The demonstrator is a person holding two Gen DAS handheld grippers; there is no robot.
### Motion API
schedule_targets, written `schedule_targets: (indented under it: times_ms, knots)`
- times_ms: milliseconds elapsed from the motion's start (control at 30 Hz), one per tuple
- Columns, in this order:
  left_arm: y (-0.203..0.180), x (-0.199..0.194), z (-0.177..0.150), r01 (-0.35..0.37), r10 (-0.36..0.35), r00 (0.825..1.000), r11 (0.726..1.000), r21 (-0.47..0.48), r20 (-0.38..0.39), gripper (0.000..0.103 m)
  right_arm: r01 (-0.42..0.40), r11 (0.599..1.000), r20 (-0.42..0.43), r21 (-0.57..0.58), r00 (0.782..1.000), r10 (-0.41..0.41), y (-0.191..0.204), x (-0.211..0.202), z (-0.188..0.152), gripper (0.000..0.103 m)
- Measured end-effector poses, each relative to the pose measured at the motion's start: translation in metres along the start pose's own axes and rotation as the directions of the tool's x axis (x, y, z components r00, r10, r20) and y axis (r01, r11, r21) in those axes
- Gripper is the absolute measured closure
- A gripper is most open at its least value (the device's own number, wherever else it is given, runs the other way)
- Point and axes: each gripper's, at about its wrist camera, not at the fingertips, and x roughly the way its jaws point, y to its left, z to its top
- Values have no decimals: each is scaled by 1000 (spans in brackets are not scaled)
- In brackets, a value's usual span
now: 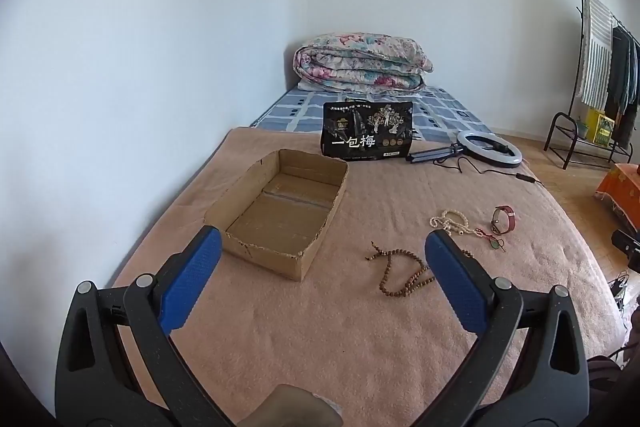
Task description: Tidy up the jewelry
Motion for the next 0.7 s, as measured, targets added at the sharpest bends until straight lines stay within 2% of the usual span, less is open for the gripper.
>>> schedule_targets:
  times_ms: [700]
  knots:
    - [3, 10, -1, 20, -20, 1000, 1000, -4, -9, 0, -15, 1000, -13, -18, 1000, 15, 8, 3, -3, 0]
